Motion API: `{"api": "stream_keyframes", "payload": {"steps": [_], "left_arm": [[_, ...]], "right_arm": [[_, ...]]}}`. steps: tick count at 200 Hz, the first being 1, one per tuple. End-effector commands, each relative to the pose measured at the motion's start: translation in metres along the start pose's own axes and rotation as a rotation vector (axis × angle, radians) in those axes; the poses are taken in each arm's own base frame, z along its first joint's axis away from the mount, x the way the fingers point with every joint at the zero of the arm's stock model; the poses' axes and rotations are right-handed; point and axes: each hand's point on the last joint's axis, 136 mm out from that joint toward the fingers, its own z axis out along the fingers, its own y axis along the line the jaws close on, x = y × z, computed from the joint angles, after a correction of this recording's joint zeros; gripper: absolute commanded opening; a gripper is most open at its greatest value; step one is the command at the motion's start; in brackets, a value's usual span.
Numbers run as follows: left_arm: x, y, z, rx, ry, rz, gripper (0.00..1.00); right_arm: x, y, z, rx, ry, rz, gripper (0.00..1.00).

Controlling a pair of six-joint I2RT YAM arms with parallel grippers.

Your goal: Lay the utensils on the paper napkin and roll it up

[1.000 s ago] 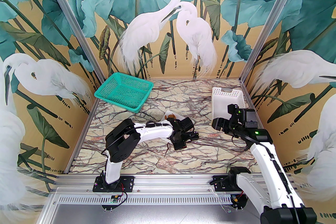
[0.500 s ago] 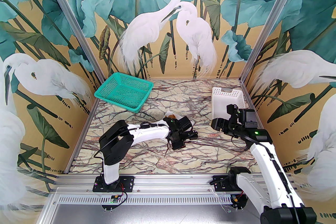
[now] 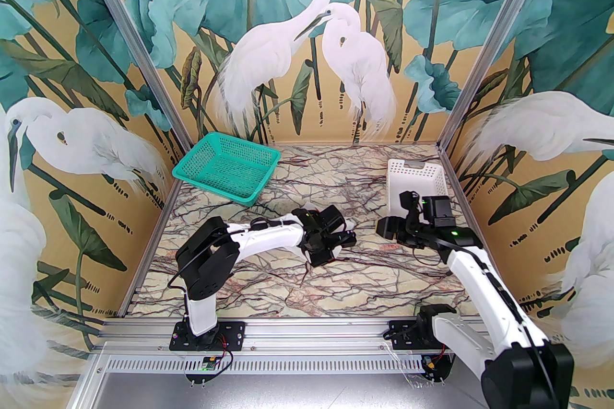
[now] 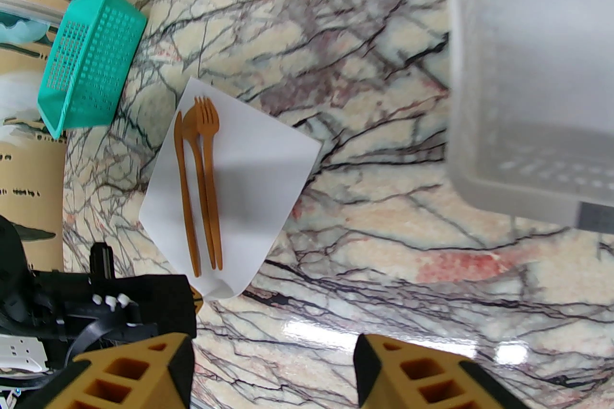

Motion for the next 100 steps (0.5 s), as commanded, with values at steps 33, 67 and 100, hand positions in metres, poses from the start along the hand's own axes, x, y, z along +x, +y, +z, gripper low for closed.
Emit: {"api": "stream_keyframes", "payload": {"steps": [33, 67, 100], "left_arm": [[-0.007, 0.019, -0.015, -0.022, -0.053, 0.014, 0.00], [-0.008, 0.031, -0.020, -0.033, -0.063, 0.012, 0.00], [-0.010, 0.038, -0.022, -0.036, -0.070, 0.020, 0.00]], "right_arm": [[0.011, 0.008, 0.034, -0.052, 0.043, 0.028, 0.53], [0.022, 0.002, 0.049, -0.055, 0.075, 0.057, 0.50], [0.034, 0.001, 0.061, -0.062, 0.104, 0.067, 0.46]]}}
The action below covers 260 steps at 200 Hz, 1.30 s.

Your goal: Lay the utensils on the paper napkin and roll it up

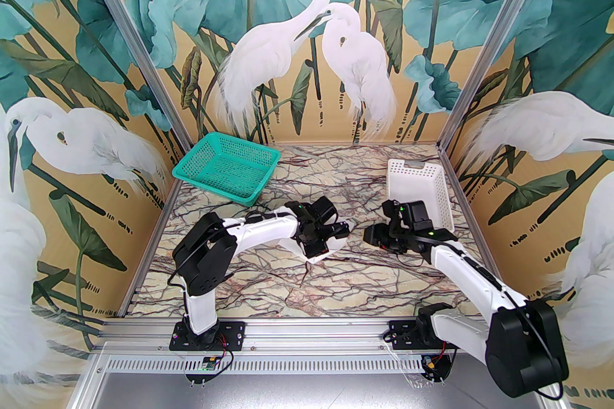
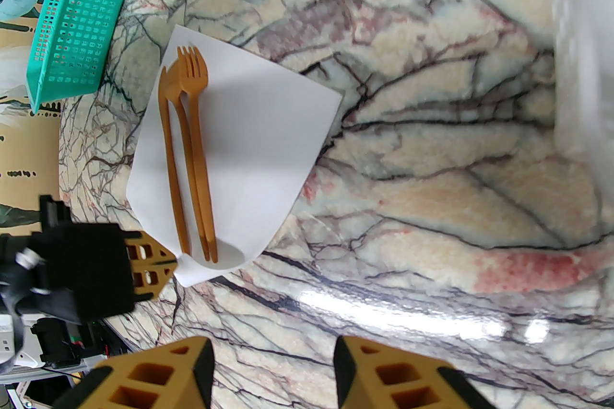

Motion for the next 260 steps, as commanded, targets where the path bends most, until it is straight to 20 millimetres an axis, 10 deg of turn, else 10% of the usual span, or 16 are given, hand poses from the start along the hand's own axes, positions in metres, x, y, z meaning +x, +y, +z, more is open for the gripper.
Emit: {"api": "stream_keyframes", "payload": {"steps": [1, 134, 260], "left_arm": [[-0.015, 0.006, -0.015, -0.010, -0.055, 0.033, 0.00], [-0.024, 0.026, -0.007, 0.016, -0.063, 0.041, 0.00], [-0.027, 0.029, -0.001, 0.015, -0.069, 0.027, 0.00]], "right_arm": [[0.001, 0.005, 0.008, -0.032, -0.003, 0.012, 0.46], [0.020, 0.029, 0.057, -0.159, 0.011, 0.021, 0.19], [0.009, 0.039, 0.091, -0.193, 0.001, 0.021, 0.15]]}}
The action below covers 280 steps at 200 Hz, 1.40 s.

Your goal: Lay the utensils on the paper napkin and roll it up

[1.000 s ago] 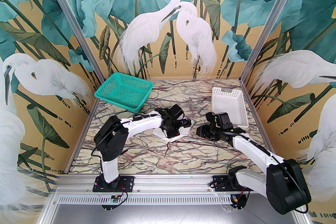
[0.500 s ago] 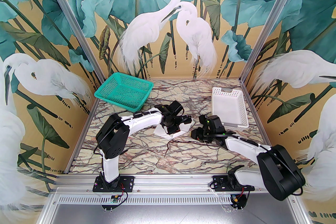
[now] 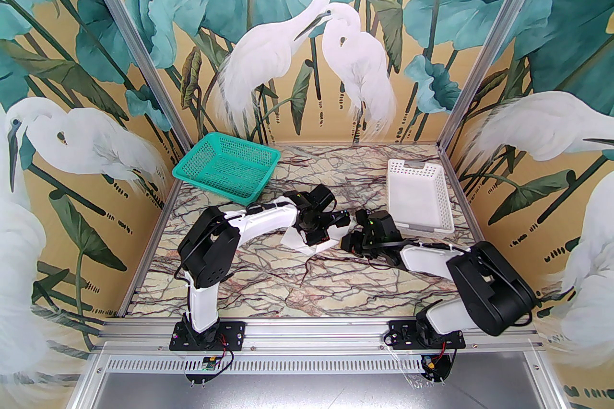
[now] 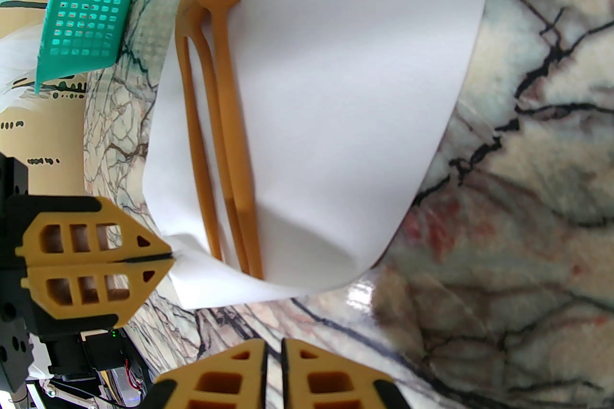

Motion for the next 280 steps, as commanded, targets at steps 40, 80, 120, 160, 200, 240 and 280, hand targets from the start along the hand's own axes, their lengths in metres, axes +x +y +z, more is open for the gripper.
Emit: {"api": "stream_keyframes", "payload": {"steps": [40, 80, 120, 160, 200, 240, 280], "left_arm": [[-0.007, 0.003, 0.003, 0.008, -0.020, -0.003, 0.00], [-0.009, 0.005, 0.004, 0.003, -0.027, -0.007, 0.00], [-0.010, 0.006, 0.004, -0.001, -0.032, -0.008, 0.00], [-0.011, 0.007, 0.006, -0.002, -0.035, -0.011, 0.00], [-0.013, 0.004, 0.005, 0.016, -0.050, -0.020, 0.13], [-0.014, 0.001, -0.009, 0.036, -0.104, -0.046, 0.30], [-0.009, -0.003, -0.027, 0.036, -0.167, -0.076, 0.43]], "right_arm": [[-0.017, 0.015, 0.010, -0.043, -0.038, -0.024, 0.14], [-0.021, 0.016, 0.015, -0.049, -0.043, -0.025, 0.14], [-0.025, 0.014, 0.021, -0.040, -0.044, -0.025, 0.14], [-0.025, 0.011, 0.026, -0.030, -0.031, -0.017, 0.14], [-0.022, 0.002, 0.032, -0.011, -0.015, -0.001, 0.13], [-0.022, 0.002, 0.032, -0.006, -0.013, -0.004, 0.13], [-0.021, 0.000, 0.032, 0.003, -0.010, -0.003, 0.13]]}}
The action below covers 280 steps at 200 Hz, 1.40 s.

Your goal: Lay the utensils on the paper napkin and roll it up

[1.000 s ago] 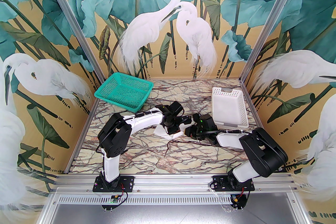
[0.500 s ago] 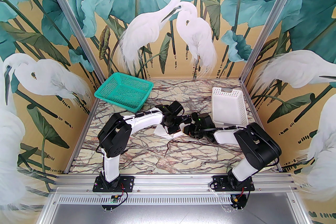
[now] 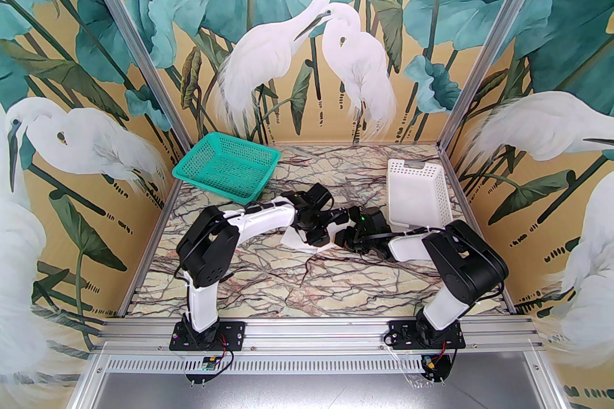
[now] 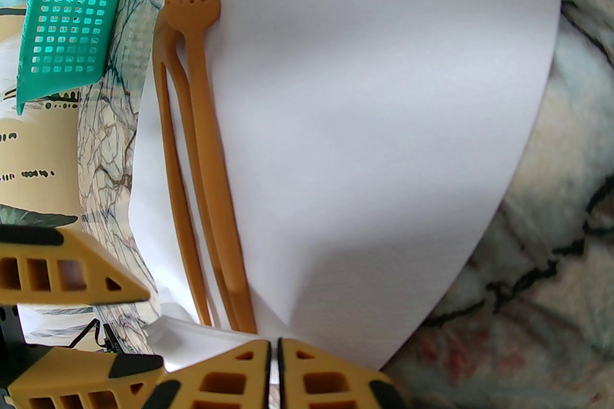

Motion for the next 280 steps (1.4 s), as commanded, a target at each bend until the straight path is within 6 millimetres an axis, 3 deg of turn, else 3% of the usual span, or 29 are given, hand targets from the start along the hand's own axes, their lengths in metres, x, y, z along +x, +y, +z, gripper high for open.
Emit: {"api": "stream_keyframes", "payload": {"steps": [1, 62, 100, 150, 219, 280], "left_arm": [[-0.010, -0.006, -0.023, 0.011, -0.097, -0.012, 0.43], [-0.005, -0.025, -0.035, 0.068, -0.245, -0.156, 0.52], [-0.005, -0.035, -0.027, 0.137, -0.331, -0.326, 0.54], [-0.001, -0.018, -0.016, 0.068, -0.356, -0.449, 0.56], [0.003, -0.012, 0.001, 0.059, -0.318, -0.498, 0.40], [0.009, -0.004, 0.006, 0.009, -0.288, -0.511, 0.44]], "right_arm": [[-0.005, 0.002, 0.003, 0.010, -0.012, -0.008, 0.13], [-0.005, 0.001, 0.003, 0.017, -0.007, -0.010, 0.13], [-0.003, -0.001, 0.003, 0.024, -0.002, -0.011, 0.13], [-0.004, 0.000, 0.003, 0.021, -0.004, -0.014, 0.13], [-0.003, 0.000, 0.003, 0.022, 0.000, -0.011, 0.13], [-0.003, 0.000, 0.004, 0.021, 0.002, -0.012, 0.13]]}}
